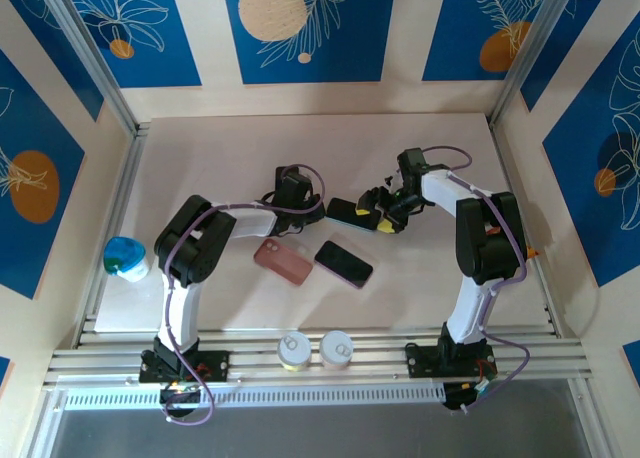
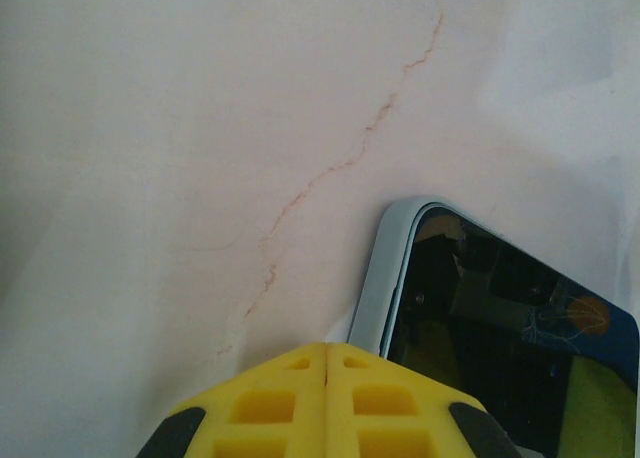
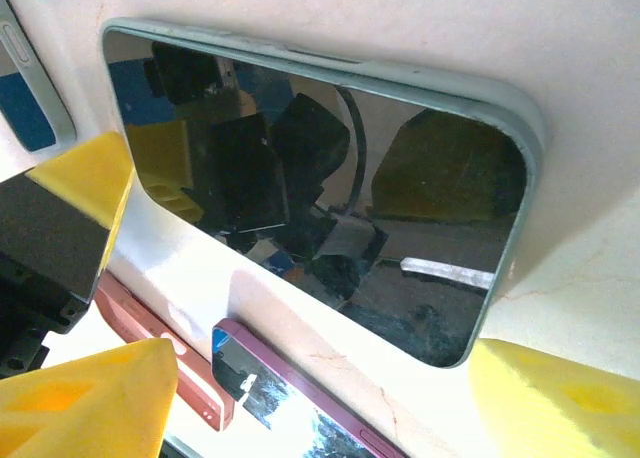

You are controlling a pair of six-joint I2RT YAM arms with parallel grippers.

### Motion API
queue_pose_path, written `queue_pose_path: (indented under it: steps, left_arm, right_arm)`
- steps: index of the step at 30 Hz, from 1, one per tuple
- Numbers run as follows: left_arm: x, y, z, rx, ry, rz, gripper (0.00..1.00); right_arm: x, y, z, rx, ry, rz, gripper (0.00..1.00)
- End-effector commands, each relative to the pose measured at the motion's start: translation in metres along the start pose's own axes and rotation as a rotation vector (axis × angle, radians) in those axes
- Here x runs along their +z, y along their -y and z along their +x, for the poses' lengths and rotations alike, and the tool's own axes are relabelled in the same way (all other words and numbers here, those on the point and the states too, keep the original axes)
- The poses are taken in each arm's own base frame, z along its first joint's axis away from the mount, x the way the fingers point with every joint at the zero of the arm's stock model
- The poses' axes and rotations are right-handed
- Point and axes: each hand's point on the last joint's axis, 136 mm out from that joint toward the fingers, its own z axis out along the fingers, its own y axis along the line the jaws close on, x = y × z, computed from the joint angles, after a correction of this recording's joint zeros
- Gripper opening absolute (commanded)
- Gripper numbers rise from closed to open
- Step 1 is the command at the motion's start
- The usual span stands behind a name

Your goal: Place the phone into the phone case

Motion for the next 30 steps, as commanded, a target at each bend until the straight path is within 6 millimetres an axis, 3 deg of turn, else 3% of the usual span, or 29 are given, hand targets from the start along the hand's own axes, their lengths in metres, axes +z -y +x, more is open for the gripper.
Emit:
queue_pose_path:
  steps: [1,8,12,15,19,22,26,30]
  left_arm:
    - [-0.013,0.018,-0.012,0.018,0.022,0.036,0.0]
    - [-0.017,0.011,-0.027,0.022,0.05,-0.007,0.0]
    - [-0.011,0.008,-0.033,0.031,0.044,-0.031,0.0]
    - [-0.004,0.008,-0.032,0.031,0.025,-0.035,0.0]
    - [0.003,0.005,-0.025,0.017,0.007,-0.042,0.0]
    - [0.007,0.004,-0.019,0.017,-0.009,-0.049,0.0]
    - [0.011,0.005,-0.011,0.02,-0.025,-0.061,0.0]
    - [0.011,0.004,-0.005,0.022,-0.034,-0.072,0.0]
  right_arm:
    - [-0.015,-0.012,0.002,-0.031,0.014,-0.025,0.79]
    - [-0.03,-0.019,0.006,-0.06,0.06,-0.087,0.79]
    - [-0.035,-0.017,0.009,-0.072,0.096,-0.128,0.73]
    - [-0.036,-0.012,0.011,-0.072,0.106,-0.144,0.59]
    - [-0.036,-0.006,0.014,-0.074,0.111,-0.152,0.3]
    - [-0.036,0.0,0.014,-0.073,0.116,-0.149,0.18]
    - [-0.034,0.006,0.017,-0.069,0.107,-0.158,0.08]
    - [-0.029,0.012,0.019,-0.068,0.097,-0.149,0.07]
